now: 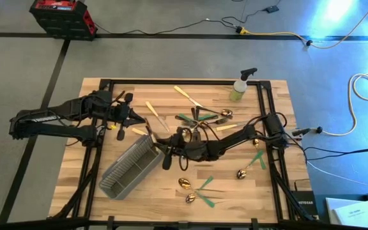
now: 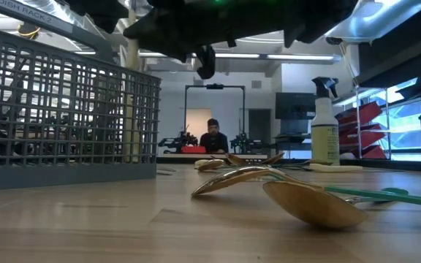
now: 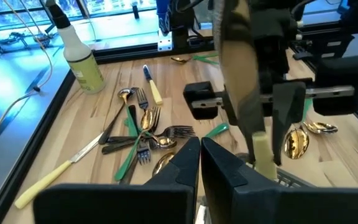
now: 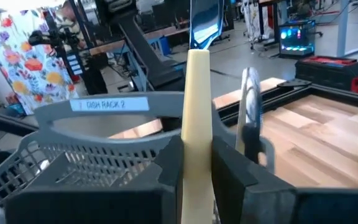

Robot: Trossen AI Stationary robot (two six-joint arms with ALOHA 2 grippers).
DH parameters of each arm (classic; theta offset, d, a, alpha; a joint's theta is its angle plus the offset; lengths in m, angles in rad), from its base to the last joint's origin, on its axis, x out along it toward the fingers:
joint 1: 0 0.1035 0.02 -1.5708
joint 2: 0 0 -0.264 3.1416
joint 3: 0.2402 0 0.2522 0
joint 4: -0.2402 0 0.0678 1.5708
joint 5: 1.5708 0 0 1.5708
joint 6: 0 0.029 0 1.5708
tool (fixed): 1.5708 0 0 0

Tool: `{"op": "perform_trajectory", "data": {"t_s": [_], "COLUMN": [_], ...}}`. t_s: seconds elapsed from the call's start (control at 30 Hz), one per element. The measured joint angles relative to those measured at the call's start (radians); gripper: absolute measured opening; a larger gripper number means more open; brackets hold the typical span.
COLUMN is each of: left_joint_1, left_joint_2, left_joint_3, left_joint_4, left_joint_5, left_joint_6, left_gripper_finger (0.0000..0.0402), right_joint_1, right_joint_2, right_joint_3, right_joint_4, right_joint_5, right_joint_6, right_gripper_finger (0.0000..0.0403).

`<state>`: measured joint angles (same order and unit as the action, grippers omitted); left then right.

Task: Sort silverware
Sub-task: Put the table knife into the silverware tray

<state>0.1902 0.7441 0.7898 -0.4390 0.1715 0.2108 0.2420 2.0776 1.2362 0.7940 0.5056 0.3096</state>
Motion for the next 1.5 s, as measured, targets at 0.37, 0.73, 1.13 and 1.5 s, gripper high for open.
{"op": "perform_trajectory", "data": {"t_s": [0.37,0.73,1.13,1.5], "left_joint_1": [0.0,0.0,0.0,0.0], "left_joint_2": [0.0,0.0,0.0,0.0], "left_joint_3": [0.0,0.0,0.0,0.0], "left_joint_4": [0.0,0.001,0.001,-0.002], "left_joint_5": [0.0,0.0,0.0,0.002], "left_joint_6": [-0.002,-0.002,-0.002,-0.002], "left_gripper_finger": [0.0,0.0,0.0,0.0], "right_joint_1": [-0.001,0.0,0.0,0.001], "right_joint_2": [0.001,0.001,0.001,-0.032], "right_joint_3": [-0.002,-0.002,-0.002,-0.003], "right_joint_4": [-0.04,-0.043,-0.041,-0.055], "right_joint_5": [0.018,0.018,0.019,-0.002], "right_joint_6": [0.0,-0.001,-0.001,-0.088], "right_gripper_finger": [0.0037,0.0087,0.013,0.0131]}}
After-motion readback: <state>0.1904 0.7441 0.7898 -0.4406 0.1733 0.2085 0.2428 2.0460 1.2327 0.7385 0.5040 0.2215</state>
